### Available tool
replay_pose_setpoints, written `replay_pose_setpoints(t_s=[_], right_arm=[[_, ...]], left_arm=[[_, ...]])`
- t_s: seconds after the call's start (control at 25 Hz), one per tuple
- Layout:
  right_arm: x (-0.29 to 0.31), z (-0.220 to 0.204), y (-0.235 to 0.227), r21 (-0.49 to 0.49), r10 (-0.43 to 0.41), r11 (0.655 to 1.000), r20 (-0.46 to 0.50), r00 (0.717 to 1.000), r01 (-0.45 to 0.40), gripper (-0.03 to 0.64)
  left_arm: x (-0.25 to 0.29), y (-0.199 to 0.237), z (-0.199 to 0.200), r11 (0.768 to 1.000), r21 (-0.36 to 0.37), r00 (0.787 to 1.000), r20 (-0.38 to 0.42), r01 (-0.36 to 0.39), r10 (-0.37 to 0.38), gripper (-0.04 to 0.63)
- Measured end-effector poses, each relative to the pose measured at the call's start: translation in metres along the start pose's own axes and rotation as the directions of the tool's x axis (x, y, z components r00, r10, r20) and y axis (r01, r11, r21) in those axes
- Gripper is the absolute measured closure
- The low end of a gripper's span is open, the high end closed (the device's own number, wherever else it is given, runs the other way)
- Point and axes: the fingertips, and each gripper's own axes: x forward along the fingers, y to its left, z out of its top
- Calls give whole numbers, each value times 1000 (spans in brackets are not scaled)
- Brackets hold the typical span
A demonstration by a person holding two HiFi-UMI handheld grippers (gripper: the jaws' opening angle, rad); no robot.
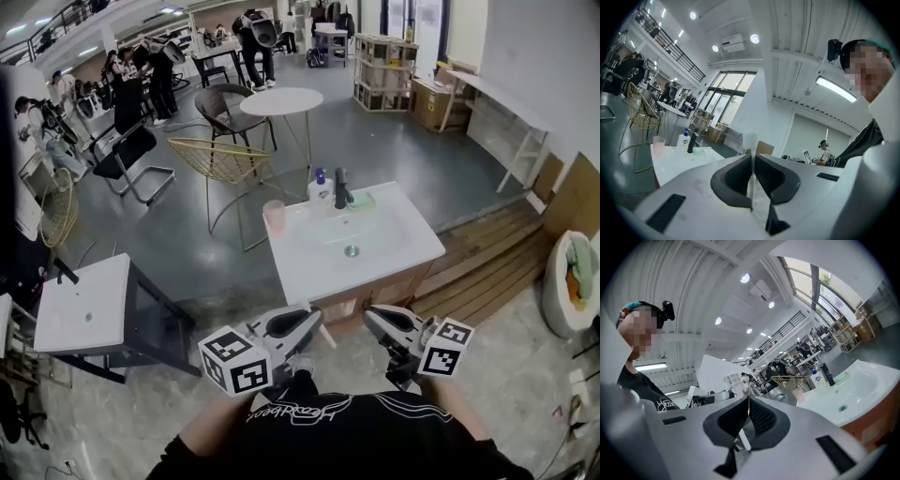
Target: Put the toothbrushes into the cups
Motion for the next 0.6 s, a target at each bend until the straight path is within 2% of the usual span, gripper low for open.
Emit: replay_pose_setpoints(t_s=[0.6], right_arm=[[139,49,-126,66,-80,994,-21,997,81,586]], left_arm=[[43,189,72,997,-73,1000,-26,-7,5,572]])
